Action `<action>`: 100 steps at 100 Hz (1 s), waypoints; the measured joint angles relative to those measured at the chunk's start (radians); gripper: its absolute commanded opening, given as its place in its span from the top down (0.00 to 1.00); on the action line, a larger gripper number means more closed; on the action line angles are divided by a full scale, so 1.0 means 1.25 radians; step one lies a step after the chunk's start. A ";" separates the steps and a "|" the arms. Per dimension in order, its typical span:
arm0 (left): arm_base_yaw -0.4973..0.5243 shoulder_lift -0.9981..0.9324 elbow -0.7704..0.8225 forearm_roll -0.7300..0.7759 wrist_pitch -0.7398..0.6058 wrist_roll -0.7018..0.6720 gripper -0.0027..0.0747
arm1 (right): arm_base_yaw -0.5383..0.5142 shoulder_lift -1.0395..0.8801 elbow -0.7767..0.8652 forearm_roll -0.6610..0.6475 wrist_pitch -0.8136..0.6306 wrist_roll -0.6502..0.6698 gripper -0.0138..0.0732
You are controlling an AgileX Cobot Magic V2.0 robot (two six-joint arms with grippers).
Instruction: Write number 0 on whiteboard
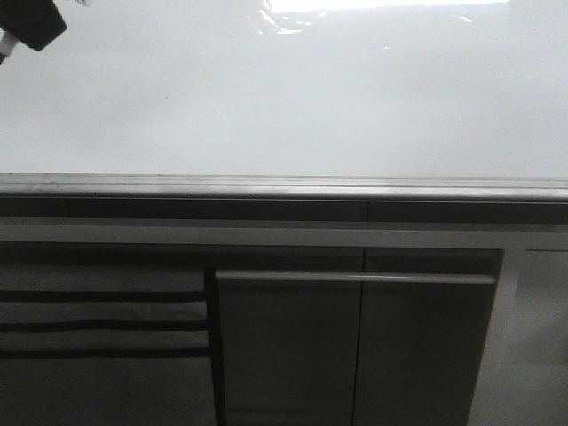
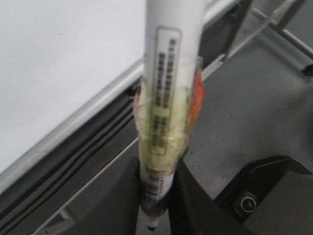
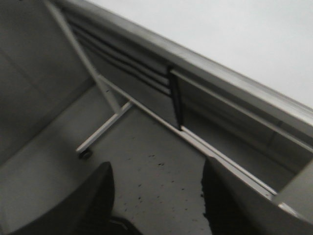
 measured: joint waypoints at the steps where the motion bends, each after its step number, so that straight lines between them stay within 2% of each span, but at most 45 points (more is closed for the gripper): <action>1: -0.006 -0.005 0.008 -0.002 0.003 0.000 0.99 | 0.003 0.004 -0.002 0.002 0.008 -0.011 0.42; 20: -0.169 -0.094 0.106 -0.025 0.048 0.002 0.99 | 0.145 0.132 -0.078 0.010 0.077 -0.119 0.42; 35: -0.288 -0.094 0.129 -0.029 0.049 0.002 0.99 | 0.306 0.229 -0.155 -0.084 0.080 -0.161 0.42; 43: -0.329 -0.086 0.129 -0.030 0.048 0.002 0.99 | 0.388 0.272 -0.203 -0.133 0.080 -0.166 0.42; 55: -0.360 -0.065 0.129 -0.030 0.044 0.002 0.99 | 0.468 0.331 -0.280 -0.168 0.091 -0.169 0.42; 68: -0.364 -0.042 0.129 -0.019 0.044 0.002 0.99 | 0.504 0.384 -0.353 -0.188 0.120 -0.165 0.42; 100: -0.364 -0.038 0.128 0.070 0.043 0.002 0.99 | 0.512 0.482 -0.429 -0.202 0.137 -0.158 0.42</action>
